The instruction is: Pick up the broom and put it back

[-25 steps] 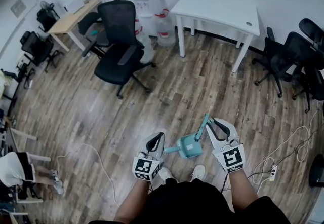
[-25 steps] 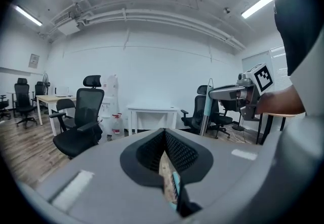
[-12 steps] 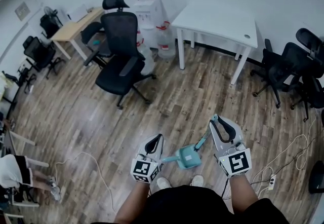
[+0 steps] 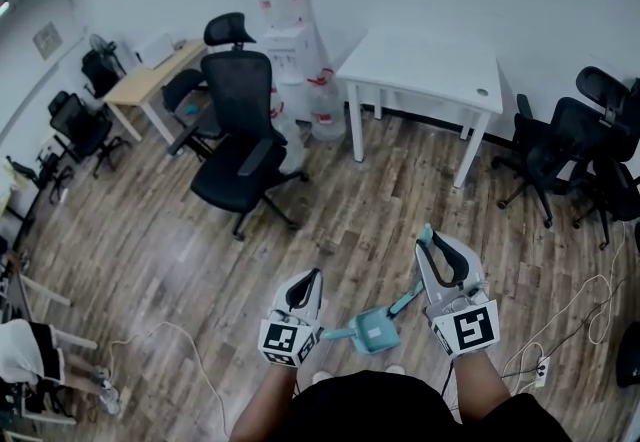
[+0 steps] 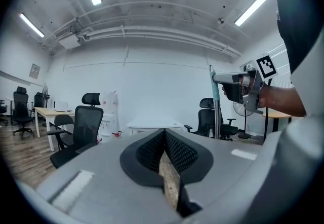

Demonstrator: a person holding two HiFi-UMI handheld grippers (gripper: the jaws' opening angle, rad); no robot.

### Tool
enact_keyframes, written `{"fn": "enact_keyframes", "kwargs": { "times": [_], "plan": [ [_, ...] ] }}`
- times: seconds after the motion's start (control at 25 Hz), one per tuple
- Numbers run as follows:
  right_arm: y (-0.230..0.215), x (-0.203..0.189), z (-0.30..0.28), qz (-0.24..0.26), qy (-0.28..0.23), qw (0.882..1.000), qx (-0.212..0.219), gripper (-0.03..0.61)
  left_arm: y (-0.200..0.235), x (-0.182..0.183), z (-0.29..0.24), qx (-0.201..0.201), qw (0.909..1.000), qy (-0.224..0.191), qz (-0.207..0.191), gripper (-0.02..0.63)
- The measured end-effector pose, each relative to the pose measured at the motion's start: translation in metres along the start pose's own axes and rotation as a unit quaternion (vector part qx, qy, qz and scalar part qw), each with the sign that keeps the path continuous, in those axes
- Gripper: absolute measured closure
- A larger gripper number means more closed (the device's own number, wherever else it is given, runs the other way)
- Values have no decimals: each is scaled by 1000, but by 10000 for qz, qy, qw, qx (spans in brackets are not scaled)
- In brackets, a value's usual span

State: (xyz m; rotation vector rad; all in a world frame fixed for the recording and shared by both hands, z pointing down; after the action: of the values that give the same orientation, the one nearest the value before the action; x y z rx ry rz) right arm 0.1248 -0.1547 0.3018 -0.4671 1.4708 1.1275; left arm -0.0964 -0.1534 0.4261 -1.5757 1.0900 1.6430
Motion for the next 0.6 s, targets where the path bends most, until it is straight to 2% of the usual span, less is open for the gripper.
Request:
{"fn": "enact_keyframes", "kwargs": {
  "times": [0.2, 0.6],
  "plan": [
    [-1, -5, -3, 32, 72, 10000, -41, 486, 7, 0, -1, 110, 9999, 67, 0, 595],
    [0, -12, -9, 16, 68, 10000, -42, 485, 12, 0, -2, 86, 9999, 72, -3, 595]
  ]
}}
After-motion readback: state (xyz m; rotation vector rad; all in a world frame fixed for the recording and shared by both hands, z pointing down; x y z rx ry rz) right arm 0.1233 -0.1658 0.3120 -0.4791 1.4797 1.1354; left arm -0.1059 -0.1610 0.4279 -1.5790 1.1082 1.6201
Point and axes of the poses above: the fingertips, and each gripper's own axes: z backward along the fingers, y to its left, x out of its top, the point moved 3 cm from there along z, backward along the fingers, and after that the axes turned 9 degrees about z, right-handed, at the moved point
